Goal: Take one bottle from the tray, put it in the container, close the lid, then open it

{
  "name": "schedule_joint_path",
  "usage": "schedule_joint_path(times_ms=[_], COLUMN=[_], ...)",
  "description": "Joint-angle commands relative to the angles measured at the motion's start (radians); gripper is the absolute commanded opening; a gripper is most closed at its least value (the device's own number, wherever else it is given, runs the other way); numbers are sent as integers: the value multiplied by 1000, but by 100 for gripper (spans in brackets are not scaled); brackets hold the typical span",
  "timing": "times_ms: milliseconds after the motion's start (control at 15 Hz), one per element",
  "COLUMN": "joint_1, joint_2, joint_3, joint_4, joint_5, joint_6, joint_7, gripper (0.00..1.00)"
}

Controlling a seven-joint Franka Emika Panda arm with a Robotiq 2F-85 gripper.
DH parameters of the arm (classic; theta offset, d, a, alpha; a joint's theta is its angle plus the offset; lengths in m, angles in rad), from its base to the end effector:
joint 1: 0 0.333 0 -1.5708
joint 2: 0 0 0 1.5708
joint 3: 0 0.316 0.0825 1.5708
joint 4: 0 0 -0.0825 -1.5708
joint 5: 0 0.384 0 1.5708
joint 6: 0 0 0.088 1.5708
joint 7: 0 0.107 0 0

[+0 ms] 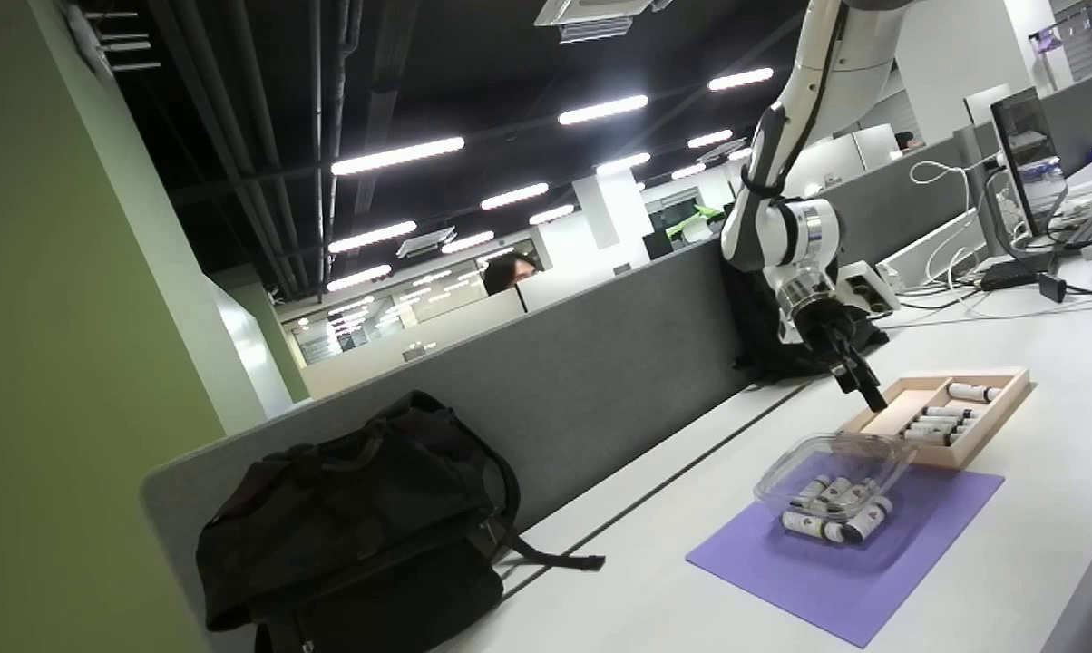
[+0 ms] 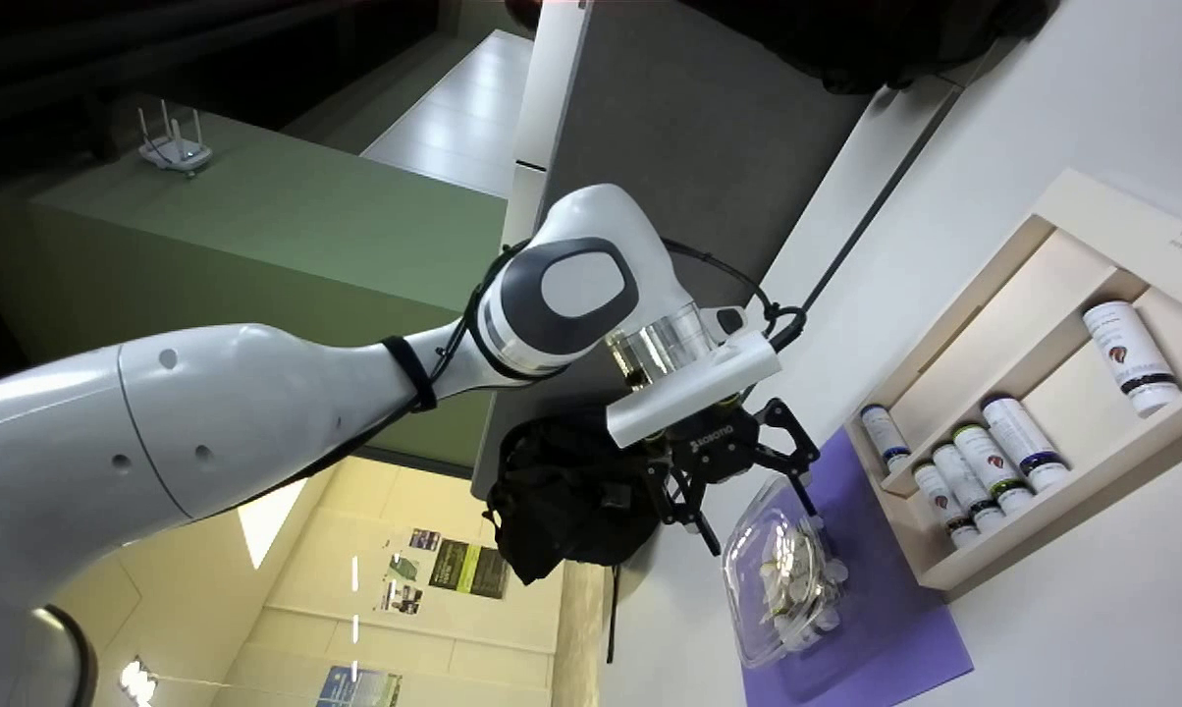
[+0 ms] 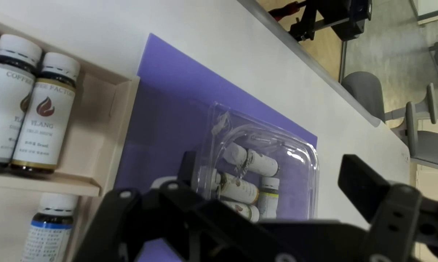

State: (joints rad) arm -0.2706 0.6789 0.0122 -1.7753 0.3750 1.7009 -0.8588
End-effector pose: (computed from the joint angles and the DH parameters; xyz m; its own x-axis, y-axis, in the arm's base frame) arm 0.5563 -0.1113 0.1489 0.8375 0.4754 -0.2695 0.1849 -0.7105 -0.6789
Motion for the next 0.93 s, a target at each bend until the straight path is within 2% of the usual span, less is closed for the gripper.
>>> schedule_joint_path(times_ms=[0,400,533,867], joint_1=[-20,-17,-21,-11], joint_2=[45,88,105,123], joint_3=[19,37,45,40], joint_4=[60,104,124,145], joint_5=[4,-1,-1,1], joint_6=[-49,-83,-134,-168], joint_7=[-36,-98,-121,-131], gripper=[100,100,100,100])
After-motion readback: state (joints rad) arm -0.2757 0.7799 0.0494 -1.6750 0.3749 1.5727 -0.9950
